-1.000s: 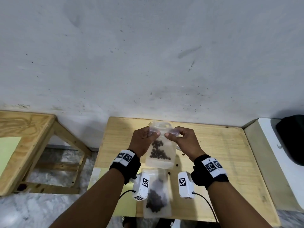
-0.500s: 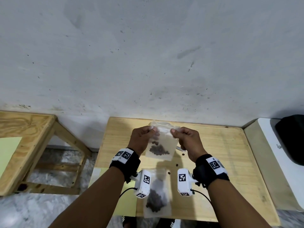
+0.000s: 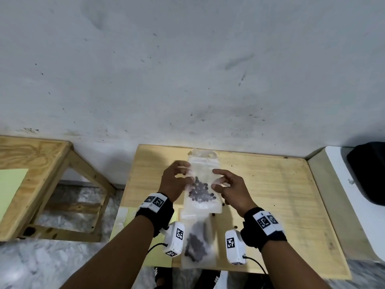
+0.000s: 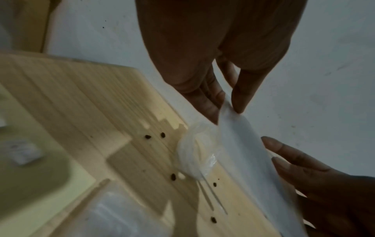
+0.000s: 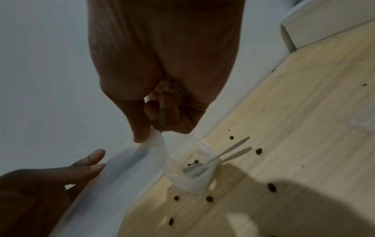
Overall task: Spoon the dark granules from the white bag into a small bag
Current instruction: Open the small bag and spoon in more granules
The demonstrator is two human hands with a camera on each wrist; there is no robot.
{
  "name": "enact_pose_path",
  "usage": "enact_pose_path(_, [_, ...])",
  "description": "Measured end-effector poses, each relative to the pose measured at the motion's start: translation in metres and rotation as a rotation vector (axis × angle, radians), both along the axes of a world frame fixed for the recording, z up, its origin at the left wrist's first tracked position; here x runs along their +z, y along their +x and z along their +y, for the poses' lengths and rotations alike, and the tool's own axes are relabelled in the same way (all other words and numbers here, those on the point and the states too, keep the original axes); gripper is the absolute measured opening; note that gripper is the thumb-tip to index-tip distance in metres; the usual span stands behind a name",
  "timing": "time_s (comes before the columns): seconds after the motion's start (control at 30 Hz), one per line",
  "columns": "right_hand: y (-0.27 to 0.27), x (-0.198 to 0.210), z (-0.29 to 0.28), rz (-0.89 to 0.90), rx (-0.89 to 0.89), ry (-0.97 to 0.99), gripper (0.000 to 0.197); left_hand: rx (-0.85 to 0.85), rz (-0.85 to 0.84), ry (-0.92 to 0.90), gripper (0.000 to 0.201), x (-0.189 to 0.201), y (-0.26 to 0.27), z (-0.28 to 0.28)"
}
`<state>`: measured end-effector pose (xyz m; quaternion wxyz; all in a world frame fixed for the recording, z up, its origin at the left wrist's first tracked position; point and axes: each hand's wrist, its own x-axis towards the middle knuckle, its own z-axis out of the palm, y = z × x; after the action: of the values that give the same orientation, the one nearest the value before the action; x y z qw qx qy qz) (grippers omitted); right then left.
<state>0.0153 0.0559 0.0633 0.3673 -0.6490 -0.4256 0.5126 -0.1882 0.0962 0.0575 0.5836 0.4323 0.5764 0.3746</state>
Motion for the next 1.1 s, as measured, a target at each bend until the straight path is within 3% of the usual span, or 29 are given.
enact_pose_path(0.1, [0.003,-0.012,-0.009,-0.111,0.109,-0.069,0.039,-0.141,0.059,-0.153,0.024,-0.010,-0.006,-0.012])
enact_pose_path(0.27, [0.001,-0.040,-0.035,-0.257,0.315,-0.265,0.037,-0.330,0.130,-0.417,0.022,-0.034,-0.017,-0.034])
enact_pose_path(0.5, [-0.014,-0.067,-0.075,-0.429,0.511,-0.354,0.048,-0.367,0.211,-0.559,0.020,-0.066,-0.027,-0.068])
enact_pose_path(0.7, [-0.022,-0.078,-0.087,-0.558,0.519,-0.304,0.053,-0.361,0.291,-0.517,0.020,-0.072,-0.026,-0.074])
enact_pose_path(0.77, [-0.021,-0.079,-0.087,-0.597,0.502,-0.272,0.059,-0.413,0.451,-0.398,0.018,-0.070,-0.024,-0.070])
enact_pose_path(0.87, [-0.011,-0.075,-0.083,-0.586,0.419,-0.200,0.063,-0.351,0.682,-0.186,0.015,-0.064,-0.017,-0.064])
enact_pose_path(0.97, [0.013,-0.071,-0.080,-0.512,0.239,-0.189,0.045,-0.287,0.650,-0.058,0.014,-0.060,0.002,-0.059])
enact_pose_path(1.1, [0.062,-0.072,-0.086,-0.461,0.014,-0.287,0.033,-0.416,0.509,-0.022,0.010,-0.057,0.053,-0.055])
